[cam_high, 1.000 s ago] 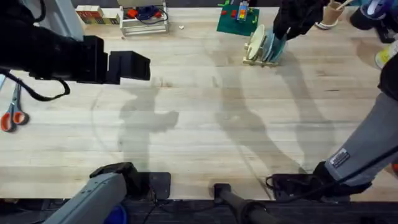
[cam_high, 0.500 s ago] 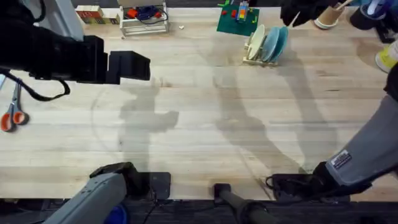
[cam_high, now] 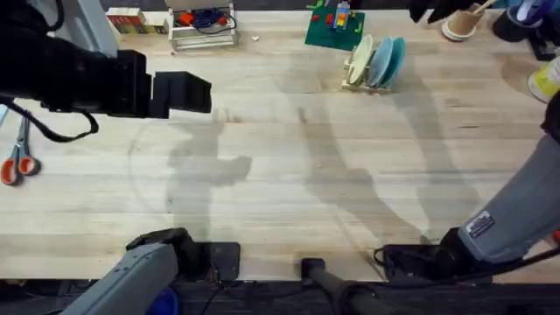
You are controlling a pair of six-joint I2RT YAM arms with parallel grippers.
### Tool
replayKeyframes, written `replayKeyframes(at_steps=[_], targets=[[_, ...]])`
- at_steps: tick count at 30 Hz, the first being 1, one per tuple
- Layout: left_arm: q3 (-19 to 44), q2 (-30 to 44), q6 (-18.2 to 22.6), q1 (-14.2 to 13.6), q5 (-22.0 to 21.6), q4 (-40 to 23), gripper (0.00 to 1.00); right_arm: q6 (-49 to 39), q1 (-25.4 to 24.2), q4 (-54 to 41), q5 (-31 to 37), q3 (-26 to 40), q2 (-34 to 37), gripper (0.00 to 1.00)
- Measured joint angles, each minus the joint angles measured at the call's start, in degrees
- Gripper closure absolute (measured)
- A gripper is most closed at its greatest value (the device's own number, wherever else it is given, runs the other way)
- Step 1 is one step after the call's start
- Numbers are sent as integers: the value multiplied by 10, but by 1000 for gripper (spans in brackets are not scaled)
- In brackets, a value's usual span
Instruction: Pick up the plates from the table one by one and place each into a slot on the dish rack.
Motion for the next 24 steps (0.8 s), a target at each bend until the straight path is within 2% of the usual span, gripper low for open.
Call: replayKeyframes(at_steps=[2, 6, 7, 15, 24], targets=[[0, 0, 0, 0, 0, 0, 7, -1, 4, -2, 0, 13, 0, 652], [0, 0, 0, 0, 0, 0, 7, 0, 13, -3, 0, 27, 0, 84], [0, 0, 0, 0, 0, 0, 7, -2, 15, -3, 0, 29, 0, 31], [0, 0, 0, 0, 0, 0, 7, -2, 18, -13, 0, 29, 0, 7], [0, 0, 0, 0, 0, 0, 7, -2, 22, -76, 0, 29, 0, 7]])
